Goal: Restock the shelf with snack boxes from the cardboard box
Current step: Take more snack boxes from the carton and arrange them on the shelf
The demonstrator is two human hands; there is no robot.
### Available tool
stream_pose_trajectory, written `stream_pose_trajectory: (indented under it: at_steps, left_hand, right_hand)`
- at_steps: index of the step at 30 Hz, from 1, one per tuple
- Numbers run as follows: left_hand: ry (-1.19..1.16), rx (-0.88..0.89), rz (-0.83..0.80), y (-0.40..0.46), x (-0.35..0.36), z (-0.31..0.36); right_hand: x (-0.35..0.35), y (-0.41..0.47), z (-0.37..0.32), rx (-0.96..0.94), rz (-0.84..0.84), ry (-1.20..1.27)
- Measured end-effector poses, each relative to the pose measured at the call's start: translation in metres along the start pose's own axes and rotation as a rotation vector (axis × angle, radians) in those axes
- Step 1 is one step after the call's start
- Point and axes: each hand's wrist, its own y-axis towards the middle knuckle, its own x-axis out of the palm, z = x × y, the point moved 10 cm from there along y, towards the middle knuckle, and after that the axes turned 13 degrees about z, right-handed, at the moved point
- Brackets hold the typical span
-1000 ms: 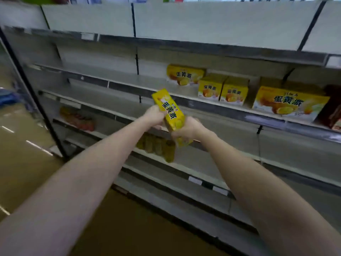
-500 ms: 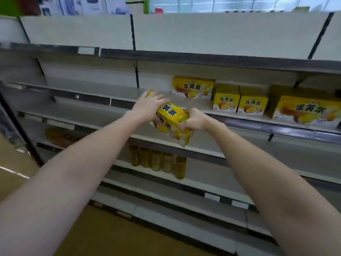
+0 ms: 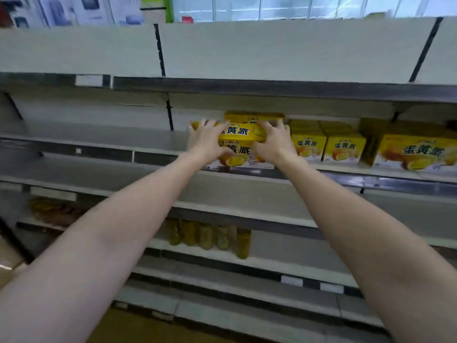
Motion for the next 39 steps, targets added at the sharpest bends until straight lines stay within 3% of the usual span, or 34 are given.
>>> stream_pose_trajectory:
  at_steps: [8, 13, 17, 25, 39]
  left_hand:
    - [0.074, 0.068, -0.017, 0.062, 0.051, 0.0]
    - [0.072, 0.066, -0.059, 0.089, 0.103, 0.002]
    - [0.049, 0.094, -0.091, 0.108, 0.136, 0.009]
    - [0.031, 0.229, -0.099, 0.13, 0.171, 0.008]
    - [-0.011, 0.216, -0.016, 0.154, 0.194, 0.023]
  right_hand:
    - [0.044, 0.065, 0.03, 0.037, 0.002, -0.043]
    - [0.084, 0.097, 0.052, -0.024, -0.076, -0.331]
    - [0.095, 0.122, 0.069, -0.051, -0.041, -0.43]
    - [0.114, 0.148, 0.079, -0.056, 0.002, -0.416]
    - [0.121, 0.176, 0.097, -0.003, 0.051, -0.526]
